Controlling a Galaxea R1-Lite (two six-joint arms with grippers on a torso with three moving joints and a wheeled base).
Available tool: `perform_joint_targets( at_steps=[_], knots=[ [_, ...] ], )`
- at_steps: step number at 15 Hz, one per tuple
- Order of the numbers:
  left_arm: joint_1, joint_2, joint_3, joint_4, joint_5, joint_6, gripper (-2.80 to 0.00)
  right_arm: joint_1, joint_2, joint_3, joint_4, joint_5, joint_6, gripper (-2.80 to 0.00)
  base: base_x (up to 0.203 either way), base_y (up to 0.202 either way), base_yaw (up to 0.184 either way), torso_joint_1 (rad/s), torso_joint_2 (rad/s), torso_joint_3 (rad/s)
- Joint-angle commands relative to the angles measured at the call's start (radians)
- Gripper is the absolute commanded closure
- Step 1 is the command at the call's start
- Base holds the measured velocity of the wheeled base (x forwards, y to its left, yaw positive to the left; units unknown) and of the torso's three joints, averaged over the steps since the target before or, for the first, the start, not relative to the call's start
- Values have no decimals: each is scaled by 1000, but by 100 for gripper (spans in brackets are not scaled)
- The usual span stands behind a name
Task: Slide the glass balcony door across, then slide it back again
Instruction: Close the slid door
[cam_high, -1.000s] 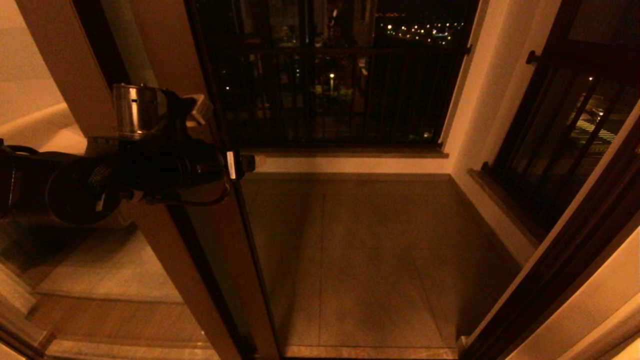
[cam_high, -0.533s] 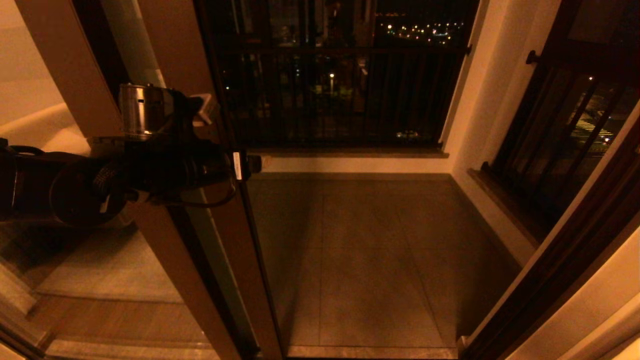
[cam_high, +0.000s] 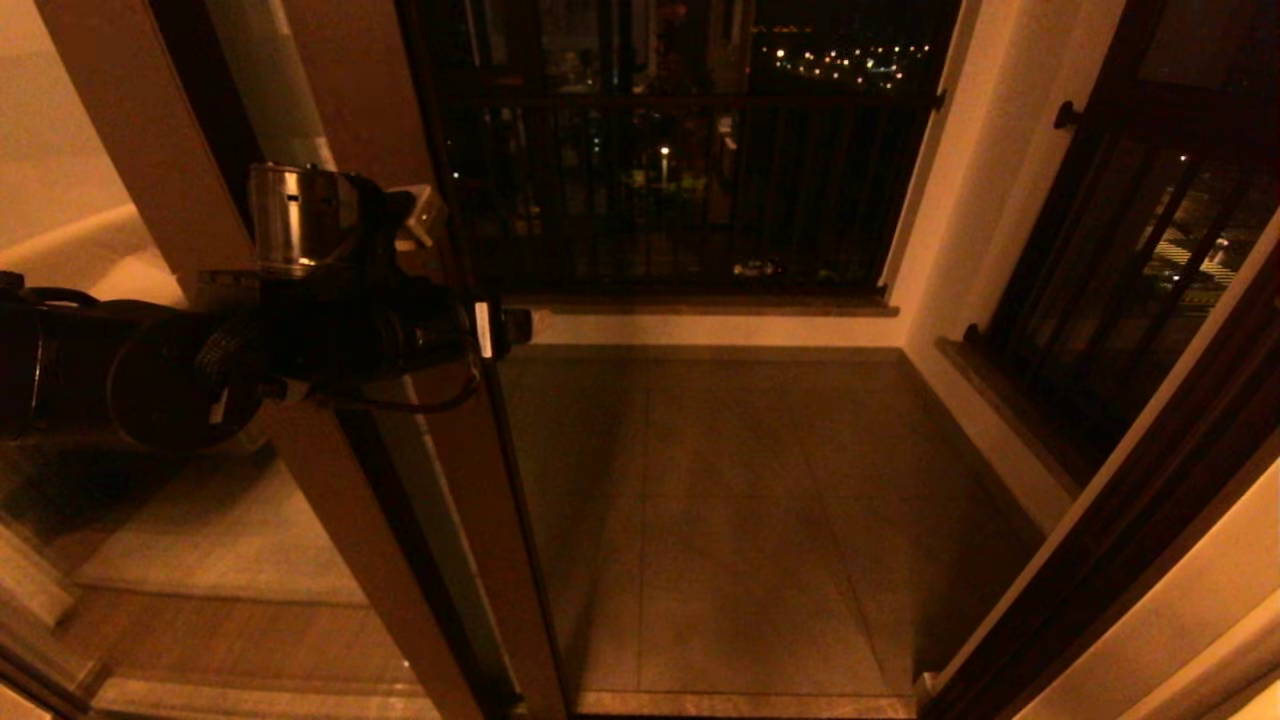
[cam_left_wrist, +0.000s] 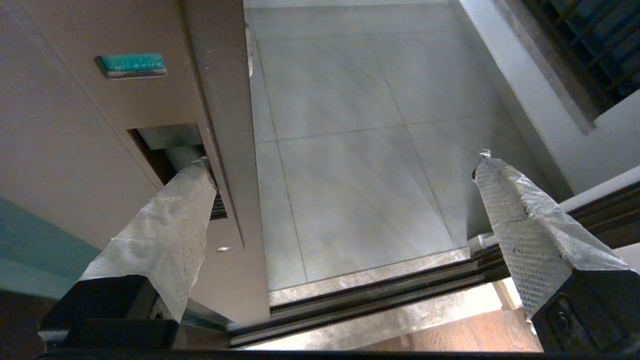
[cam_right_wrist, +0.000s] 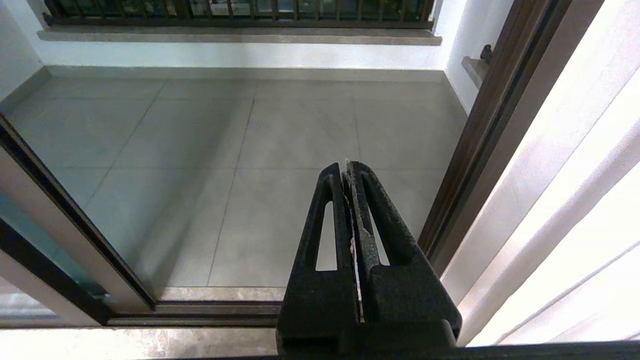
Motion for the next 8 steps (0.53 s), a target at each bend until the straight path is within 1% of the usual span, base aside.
perform_joint_targets(
  at_steps=[1,3,5,8],
  knots=[
    [-15,2,0,-5,-8,-2,-280,0,1,0,0,1,-1,0,0,0,0,0,0,0],
    [-31,3,6,-5,-7,-2,-280,0,1,0,0,1,-1,0,0,0,0,0,0,0],
    [-49,11,8,-5,12,-2,-280,0,1,0,0,1,-1,0,0,0,0,0,0,0],
    [-70,20,2,-5,14,-2,-280,0,1,0,0,1,-1,0,0,0,0,0,0,0]
  ],
)
